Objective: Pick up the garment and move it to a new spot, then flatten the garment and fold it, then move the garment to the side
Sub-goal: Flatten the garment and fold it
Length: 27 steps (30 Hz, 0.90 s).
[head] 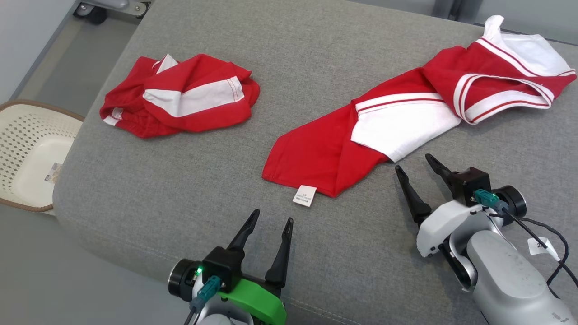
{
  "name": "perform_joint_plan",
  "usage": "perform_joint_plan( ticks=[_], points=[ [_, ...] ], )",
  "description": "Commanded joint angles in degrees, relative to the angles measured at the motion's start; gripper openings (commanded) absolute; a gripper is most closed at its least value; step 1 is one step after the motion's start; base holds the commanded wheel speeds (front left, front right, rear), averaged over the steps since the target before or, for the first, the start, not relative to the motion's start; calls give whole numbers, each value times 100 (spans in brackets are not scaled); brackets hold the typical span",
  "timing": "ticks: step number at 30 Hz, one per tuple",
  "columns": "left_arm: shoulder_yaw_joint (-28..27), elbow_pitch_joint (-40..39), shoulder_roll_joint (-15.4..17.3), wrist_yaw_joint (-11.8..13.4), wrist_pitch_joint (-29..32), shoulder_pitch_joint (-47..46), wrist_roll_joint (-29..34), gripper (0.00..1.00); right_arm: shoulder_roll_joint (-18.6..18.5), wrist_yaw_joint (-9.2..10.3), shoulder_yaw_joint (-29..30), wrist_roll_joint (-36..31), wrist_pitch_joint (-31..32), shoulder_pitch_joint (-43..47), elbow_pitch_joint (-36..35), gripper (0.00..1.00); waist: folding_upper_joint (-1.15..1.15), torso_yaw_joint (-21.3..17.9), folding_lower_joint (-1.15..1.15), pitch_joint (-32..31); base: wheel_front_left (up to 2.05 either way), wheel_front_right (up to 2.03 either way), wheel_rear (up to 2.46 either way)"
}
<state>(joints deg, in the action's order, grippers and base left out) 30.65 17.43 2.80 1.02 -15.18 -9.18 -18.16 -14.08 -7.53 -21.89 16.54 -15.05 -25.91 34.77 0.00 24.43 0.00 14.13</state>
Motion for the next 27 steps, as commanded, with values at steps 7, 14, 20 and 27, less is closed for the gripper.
perform_joint_plan(
  ticks=[7,14,20,27],
  points=[
    [72,-65,18,54,5,31,-131,100,-14,8,145,-331,-18,-228,441,100,0,329,0,74,0,0,0],
    [98,-112,17,104,5,59,-192,100,37,8,411,-632,-18,-332,564,100,0,434,0,172,0,0,0],
    [97,-92,17,99,5,-5,-181,100,86,8,524,-758,-18,-318,589,33,0,403,0,179,0,0,0],
    [-20,-13,18,62,5,71,-80,100,149,8,636,-821,-18,-112,372,0,0,159,0,-19,0,0,0]
  ],
)
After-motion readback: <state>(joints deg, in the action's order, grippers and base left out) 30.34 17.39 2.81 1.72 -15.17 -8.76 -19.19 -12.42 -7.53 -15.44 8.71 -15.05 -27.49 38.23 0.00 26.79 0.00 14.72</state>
